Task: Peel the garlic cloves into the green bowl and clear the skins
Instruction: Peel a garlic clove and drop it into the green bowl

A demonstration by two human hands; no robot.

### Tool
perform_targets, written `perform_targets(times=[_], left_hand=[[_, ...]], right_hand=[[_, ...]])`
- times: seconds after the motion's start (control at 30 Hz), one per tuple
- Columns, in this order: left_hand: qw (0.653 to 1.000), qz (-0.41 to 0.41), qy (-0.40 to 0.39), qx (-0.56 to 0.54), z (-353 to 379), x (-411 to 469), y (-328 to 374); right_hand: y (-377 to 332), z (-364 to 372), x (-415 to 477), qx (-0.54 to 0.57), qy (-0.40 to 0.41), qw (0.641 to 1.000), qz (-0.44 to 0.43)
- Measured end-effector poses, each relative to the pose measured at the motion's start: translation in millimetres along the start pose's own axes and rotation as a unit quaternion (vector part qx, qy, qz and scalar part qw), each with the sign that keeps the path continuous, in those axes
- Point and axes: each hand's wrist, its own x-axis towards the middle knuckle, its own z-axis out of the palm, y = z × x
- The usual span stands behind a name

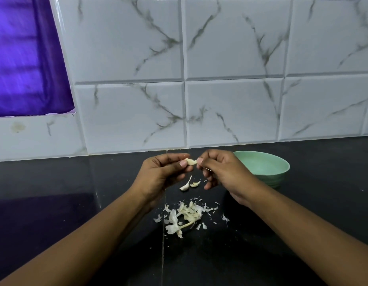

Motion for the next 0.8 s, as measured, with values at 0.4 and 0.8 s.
perform_targets(times=[0.4,0.8], left_hand=[[0.995,0.05,0.034,0.08,-21,7,6],[0.993,-0.008,0.014,0.119,-17,5,4]], right_hand=[[0,-9,-3,-0.11,-0.142,0.979,0.096],[-10,-6,-7,-0.338,-0.046,0.94,-0.027]])
